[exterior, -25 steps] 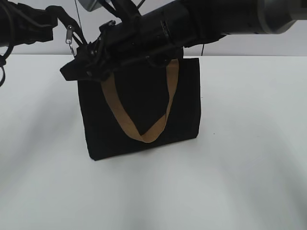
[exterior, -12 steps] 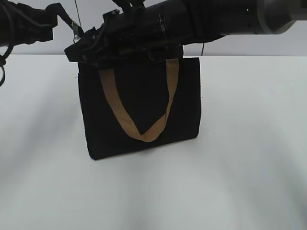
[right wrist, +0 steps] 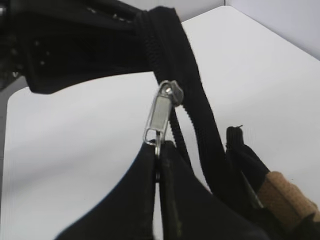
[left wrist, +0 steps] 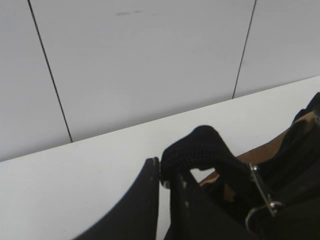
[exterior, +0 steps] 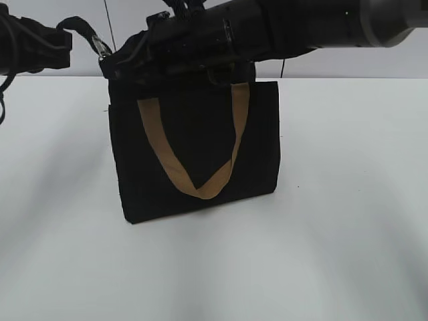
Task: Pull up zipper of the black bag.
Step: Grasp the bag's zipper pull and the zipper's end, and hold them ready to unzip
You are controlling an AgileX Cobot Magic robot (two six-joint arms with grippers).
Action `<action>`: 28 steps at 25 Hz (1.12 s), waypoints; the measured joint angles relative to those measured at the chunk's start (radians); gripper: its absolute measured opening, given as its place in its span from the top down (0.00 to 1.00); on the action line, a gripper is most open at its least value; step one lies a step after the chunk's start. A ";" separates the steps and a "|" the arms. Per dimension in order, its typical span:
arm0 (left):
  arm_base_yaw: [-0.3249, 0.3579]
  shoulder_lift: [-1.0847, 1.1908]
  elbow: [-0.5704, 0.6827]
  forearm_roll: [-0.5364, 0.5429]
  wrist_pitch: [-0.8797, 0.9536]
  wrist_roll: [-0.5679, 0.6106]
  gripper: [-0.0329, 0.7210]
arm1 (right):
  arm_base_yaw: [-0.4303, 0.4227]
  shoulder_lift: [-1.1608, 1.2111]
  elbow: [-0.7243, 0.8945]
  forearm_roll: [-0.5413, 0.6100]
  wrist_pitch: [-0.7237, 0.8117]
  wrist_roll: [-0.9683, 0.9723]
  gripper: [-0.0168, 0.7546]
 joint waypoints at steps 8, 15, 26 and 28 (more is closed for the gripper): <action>0.000 0.017 0.000 0.007 0.140 -0.001 0.93 | -0.036 -0.041 0.000 0.000 0.078 0.103 1.00; 0.000 0.041 0.000 0.008 0.141 -0.001 0.93 | -0.079 -0.047 0.000 -0.071 0.108 0.192 1.00; -0.003 0.041 0.000 -0.001 0.252 -0.001 0.93 | -0.155 -0.048 0.000 -0.389 0.138 0.420 1.00; -0.006 0.042 0.000 -0.012 0.284 -0.001 0.93 | -0.172 -0.051 0.000 -0.415 0.150 0.447 1.00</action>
